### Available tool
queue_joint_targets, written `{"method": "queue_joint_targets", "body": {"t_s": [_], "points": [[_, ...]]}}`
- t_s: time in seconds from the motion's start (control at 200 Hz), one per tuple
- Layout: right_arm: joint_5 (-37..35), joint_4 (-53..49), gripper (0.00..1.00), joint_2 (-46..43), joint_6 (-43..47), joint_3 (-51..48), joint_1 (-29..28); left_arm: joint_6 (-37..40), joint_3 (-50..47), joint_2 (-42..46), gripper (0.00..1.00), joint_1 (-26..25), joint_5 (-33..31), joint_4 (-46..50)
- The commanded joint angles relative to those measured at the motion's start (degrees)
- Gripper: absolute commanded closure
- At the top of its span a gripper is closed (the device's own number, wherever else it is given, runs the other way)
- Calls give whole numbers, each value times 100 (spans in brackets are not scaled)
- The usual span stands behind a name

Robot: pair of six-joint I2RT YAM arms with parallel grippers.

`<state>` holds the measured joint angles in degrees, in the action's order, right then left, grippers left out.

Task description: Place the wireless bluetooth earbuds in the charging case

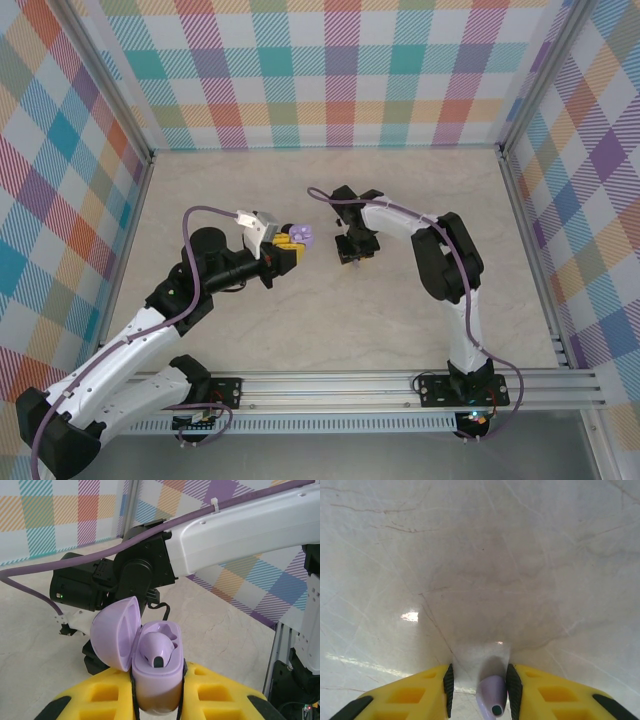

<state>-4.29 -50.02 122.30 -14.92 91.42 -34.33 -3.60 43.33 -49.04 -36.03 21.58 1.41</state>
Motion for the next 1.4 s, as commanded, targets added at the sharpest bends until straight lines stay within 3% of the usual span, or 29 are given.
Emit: {"method": "queue_joint_targets", "body": {"t_s": [0.0, 0.36, 0.715, 1.085, 1.395], "points": [[-72, -522, 63, 91, 249, 15, 5, -53, 138, 0, 90, -40, 93, -137], [-172, -618, 66, 262, 348, 157, -30, -54, 140, -16, 90, -44, 93, -141], [-61, -250, 62, 153, -28, 225, -30, -8, 191, -16, 90, -45, 83, -66], [-135, -268, 71, 167, -48, 255, -30, -4, 178, -16, 90, -44, 100, -82], [-159, -254, 65, 117, -37, 368, -30, -4, 183, -7, 90, -44, 99, -75]]}}
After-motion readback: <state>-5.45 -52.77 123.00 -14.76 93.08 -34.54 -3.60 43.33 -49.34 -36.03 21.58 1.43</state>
